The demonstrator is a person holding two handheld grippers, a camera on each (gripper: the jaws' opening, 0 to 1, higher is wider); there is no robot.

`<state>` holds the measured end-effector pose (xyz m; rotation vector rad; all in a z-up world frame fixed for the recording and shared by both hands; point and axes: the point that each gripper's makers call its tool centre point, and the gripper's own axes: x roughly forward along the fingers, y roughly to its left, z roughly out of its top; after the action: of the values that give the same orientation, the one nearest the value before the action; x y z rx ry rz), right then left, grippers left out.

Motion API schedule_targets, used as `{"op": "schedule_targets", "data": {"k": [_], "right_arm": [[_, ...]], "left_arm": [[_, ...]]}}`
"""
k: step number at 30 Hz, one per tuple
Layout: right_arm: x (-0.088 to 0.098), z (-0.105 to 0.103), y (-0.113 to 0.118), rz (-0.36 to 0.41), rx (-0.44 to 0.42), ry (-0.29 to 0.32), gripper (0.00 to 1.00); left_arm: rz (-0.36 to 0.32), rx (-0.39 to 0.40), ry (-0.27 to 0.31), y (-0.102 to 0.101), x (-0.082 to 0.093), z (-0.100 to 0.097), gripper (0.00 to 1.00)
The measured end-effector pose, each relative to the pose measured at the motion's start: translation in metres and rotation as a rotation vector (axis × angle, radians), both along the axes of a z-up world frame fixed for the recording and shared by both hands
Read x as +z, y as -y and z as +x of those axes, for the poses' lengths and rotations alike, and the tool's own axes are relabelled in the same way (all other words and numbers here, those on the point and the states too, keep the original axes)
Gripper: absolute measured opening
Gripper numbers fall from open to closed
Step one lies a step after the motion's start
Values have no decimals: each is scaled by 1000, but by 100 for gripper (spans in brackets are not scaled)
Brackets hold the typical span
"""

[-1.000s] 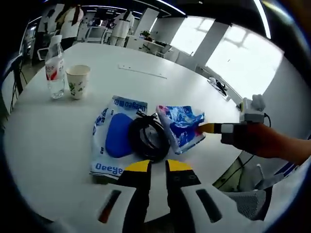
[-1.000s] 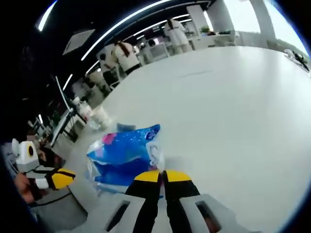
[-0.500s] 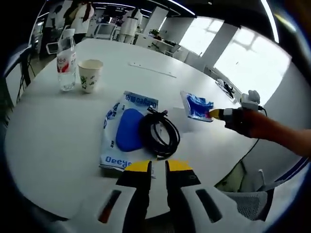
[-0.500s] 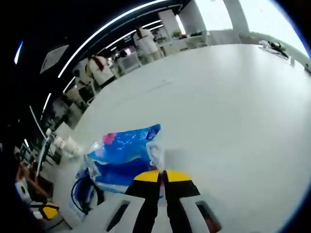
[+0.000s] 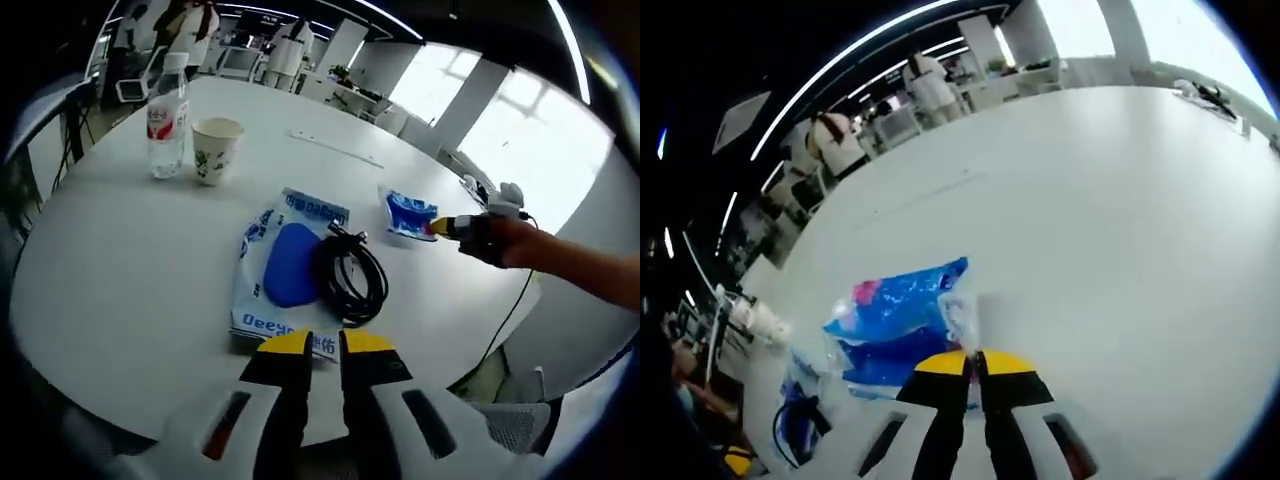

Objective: Arrange the tabletop items into an orderly group along one side of the table until the central work area is clear of visible clutter.

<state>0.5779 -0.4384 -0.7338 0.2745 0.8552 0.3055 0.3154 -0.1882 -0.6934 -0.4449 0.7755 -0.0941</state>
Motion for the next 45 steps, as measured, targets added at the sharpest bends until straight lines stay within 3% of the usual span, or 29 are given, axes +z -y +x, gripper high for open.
{"op": "schedule_targets", "data": {"k": [15,22,32,39,45], "right_arm": [[-14,19,-13,10,-26,-40,1],[-10,28,-9,-12,4,-34,2],[-2,24,0,-30,52,-46,10],[7,7,-2,-72,170,-2,17],[11,-22,-9,-56,202,2,19]], "left_arm": [[-12,62,-21,-12,-6,-4,5],[-13,74,-25,-16,-8,-6,5],[-26,86,-28,-16,-12,-8,5],[6,61,-3,-15,-4,0,6],[19,27,1,-10,-3,0,6]]}}
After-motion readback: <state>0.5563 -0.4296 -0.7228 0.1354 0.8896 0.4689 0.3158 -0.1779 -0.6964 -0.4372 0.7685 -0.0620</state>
